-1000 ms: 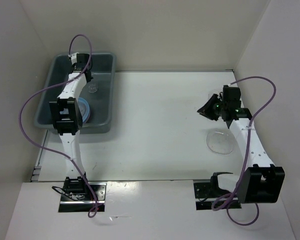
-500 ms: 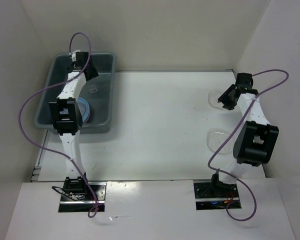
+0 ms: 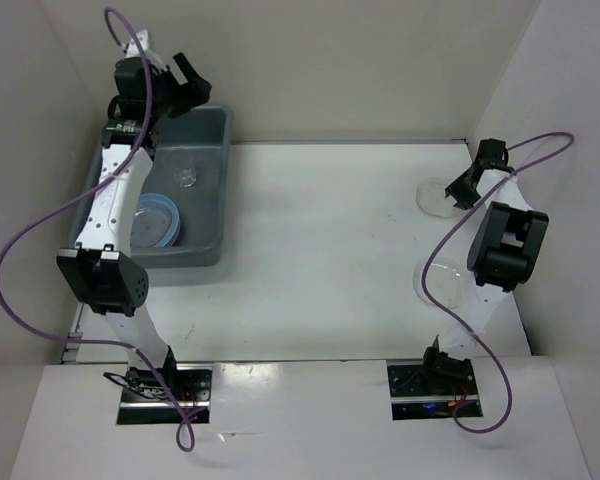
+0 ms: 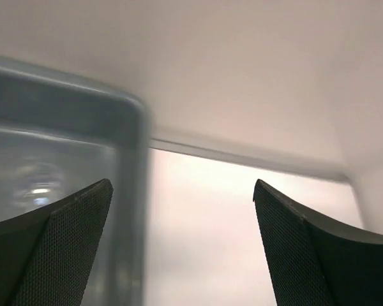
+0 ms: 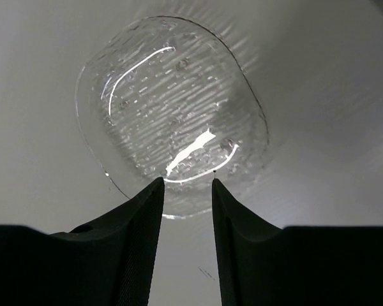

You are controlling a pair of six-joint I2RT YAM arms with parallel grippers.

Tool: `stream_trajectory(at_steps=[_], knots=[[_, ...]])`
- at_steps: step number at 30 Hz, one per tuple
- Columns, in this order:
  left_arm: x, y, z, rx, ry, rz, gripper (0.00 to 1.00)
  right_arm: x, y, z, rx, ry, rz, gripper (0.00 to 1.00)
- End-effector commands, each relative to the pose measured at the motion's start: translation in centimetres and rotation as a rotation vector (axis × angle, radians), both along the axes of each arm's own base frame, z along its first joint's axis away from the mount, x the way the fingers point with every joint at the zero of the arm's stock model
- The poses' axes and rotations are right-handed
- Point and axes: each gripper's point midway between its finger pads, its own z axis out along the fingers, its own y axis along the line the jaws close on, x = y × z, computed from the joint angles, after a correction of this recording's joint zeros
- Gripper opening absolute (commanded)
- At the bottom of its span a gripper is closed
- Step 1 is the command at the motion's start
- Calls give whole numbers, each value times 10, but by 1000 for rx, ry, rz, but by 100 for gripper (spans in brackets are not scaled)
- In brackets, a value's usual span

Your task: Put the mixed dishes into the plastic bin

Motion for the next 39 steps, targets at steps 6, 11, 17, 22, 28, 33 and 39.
stream_trajectory(at_steps=[6, 11, 17, 22, 28, 33, 39], knots=[[1, -117, -98, -103, 189, -302, 99, 46, 8, -29, 107, -48, 72, 33], [-1, -129, -114, -109, 211, -318, 99, 51, 30, -38, 131, -36, 127, 28], [1, -126, -128, -103, 239, -299, 99, 55, 64, -42, 133, -14, 199, 28], [-2, -136, -131, -101, 240, -317, 99, 53, 101, -49, 131, 14, 263, 28], [-2, -134, -135, -97, 249, -308, 99, 41, 144, -74, 148, 88, 339, 27], [-5, -140, -142, -96, 258, -318, 99, 30, 191, -76, 193, 104, 428, 27], [-10, -150, -143, -93, 258, -336, 99, 13, 248, -65, 279, 101, 519, 27]])
